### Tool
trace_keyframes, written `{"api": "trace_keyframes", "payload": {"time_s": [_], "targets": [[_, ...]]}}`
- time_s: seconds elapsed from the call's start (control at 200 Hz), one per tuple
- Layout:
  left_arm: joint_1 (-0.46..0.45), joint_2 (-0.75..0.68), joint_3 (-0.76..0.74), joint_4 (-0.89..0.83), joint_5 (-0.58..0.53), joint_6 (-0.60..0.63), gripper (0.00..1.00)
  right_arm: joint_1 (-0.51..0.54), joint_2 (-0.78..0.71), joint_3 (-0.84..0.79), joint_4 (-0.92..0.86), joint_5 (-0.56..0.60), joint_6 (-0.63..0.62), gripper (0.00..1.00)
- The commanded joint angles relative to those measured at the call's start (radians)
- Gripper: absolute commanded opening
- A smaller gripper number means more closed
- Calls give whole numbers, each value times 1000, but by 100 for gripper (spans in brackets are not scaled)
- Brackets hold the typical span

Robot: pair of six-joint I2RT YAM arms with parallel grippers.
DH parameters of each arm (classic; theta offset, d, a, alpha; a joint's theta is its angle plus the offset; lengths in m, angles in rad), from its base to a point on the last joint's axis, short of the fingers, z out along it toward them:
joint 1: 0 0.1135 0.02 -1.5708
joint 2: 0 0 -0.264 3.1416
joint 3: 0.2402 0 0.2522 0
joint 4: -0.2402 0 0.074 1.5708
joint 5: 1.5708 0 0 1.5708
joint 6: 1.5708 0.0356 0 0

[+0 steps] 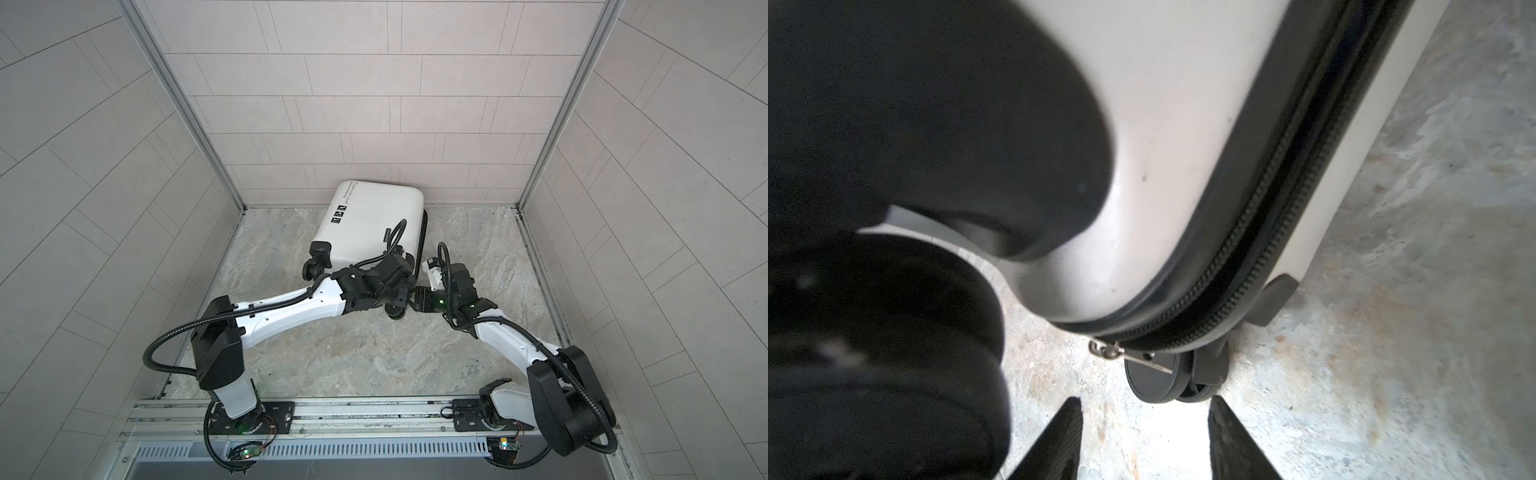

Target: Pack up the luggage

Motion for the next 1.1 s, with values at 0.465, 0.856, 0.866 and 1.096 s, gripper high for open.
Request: {"api": "trace_keyframes", "payload": {"time_s": [0.465,0.856,0.866,1.096], "targets": [[21,-76,-6,92,-18,13,0,38,142,-7,232,-8,56,41],[22,-78,-9,90,-17,12,0,52,164,-25,352,-22,141,33],[22,-78,-9,92,-17,12,0,51,164,-25,352,-21,142,32],[22,-80,-9,92,-18,13,0,52,160,-26,350,-6,155,21]]}}
